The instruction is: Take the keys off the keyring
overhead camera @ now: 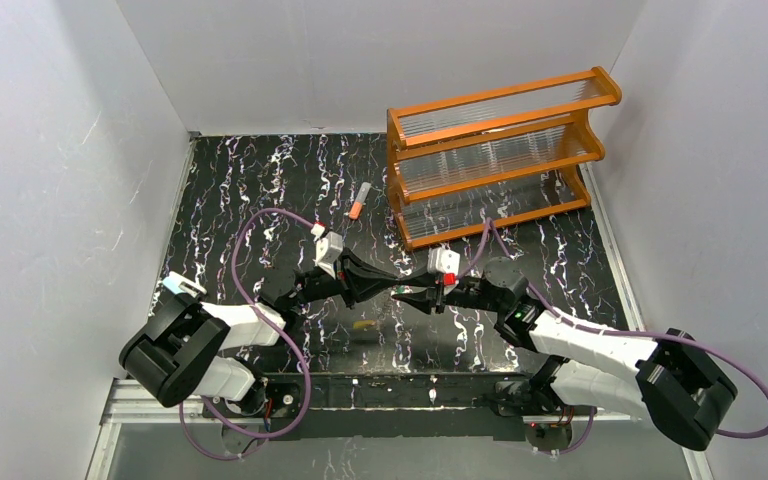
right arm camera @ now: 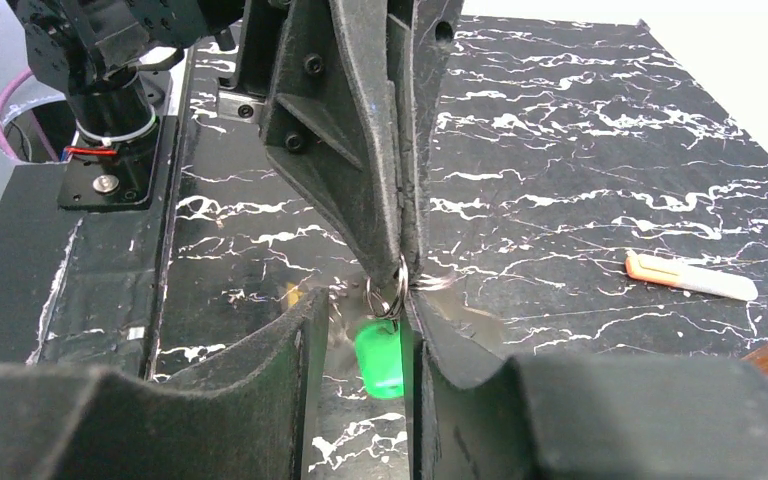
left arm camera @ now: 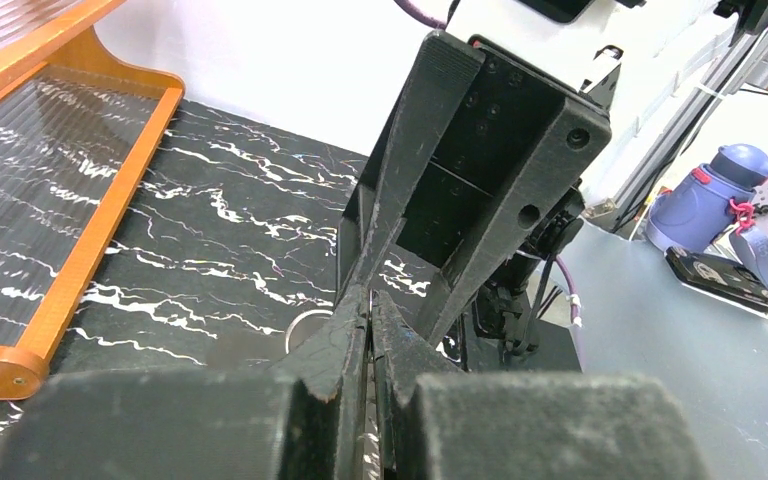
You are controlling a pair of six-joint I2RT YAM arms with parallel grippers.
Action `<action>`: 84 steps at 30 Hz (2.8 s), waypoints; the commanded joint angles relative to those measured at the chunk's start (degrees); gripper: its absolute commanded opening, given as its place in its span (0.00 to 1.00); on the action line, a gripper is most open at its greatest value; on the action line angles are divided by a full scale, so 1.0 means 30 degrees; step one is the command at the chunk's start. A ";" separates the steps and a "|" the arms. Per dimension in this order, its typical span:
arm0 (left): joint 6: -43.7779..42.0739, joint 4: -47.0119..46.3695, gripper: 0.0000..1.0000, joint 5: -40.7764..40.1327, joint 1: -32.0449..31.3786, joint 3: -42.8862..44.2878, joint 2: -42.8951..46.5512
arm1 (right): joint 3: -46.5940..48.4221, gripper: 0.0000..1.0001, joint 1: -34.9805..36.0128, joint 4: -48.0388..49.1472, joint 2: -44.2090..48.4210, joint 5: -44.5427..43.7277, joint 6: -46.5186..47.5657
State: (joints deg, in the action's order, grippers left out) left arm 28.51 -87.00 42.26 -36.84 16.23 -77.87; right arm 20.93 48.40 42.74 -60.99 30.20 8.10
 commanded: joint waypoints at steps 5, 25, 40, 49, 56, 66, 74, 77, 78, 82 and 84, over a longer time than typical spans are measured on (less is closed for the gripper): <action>-0.0364 -0.0853 0.00 -0.0323 0.0063 0.0004 0.0220 | 0.0004 0.36 0.0066 0.0970 0.0928 0.0040 -0.0264; -0.2803 0.3946 0.24 0.0482 0.0972 0.0293 0.3142 | 0.4469 0.01 -0.0083 -1.0792 0.1553 -0.0360 0.2121; -0.7271 1.2590 0.41 0.3139 0.1294 0.3285 0.4650 | 1.6095 0.01 -0.0096 -2.8543 -0.4153 -0.0986 0.4973; -0.7263 1.3032 0.40 0.3531 0.1265 0.3682 0.4323 | 1.8623 0.01 0.0048 -3.0615 -0.6383 -0.0816 0.5479; -0.6976 1.3085 0.39 0.3744 0.0956 0.3884 0.3721 | 1.9038 0.01 0.0286 -3.0487 -0.6925 -0.0604 0.5592; -0.6604 1.3092 0.37 0.3872 0.0151 0.4530 0.2690 | 1.9068 0.01 0.0419 -3.0134 -0.7116 -0.0598 0.5656; -0.6407 1.3078 0.23 0.4066 -0.0304 0.4727 0.2162 | 1.9060 0.01 0.0473 -2.9931 -0.7121 -0.0563 0.5623; -0.6370 1.3092 0.16 0.4145 -0.0370 0.4756 0.2057 | 1.9041 0.01 0.0464 -2.9795 -0.7066 -0.0544 0.5621; -0.6333 1.3092 0.14 0.4228 -0.0403 0.4753 0.2028 | 1.9029 0.01 0.0465 -2.9751 -0.7048 -0.0544 0.5643; -0.6362 1.3064 0.00 0.4730 -0.0396 0.4785 0.1934 | 1.8778 0.01 0.0469 -2.9367 -0.6868 -0.0561 0.5650; -0.6410 1.3087 0.00 0.4802 -0.0391 0.4729 0.1974 | 1.8462 0.01 0.0466 -2.8936 -0.6581 -0.0723 0.5636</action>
State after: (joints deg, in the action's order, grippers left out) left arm 8.99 -47.92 53.69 -37.34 28.88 -71.83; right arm 75.46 49.23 -48.27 -82.61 27.18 24.18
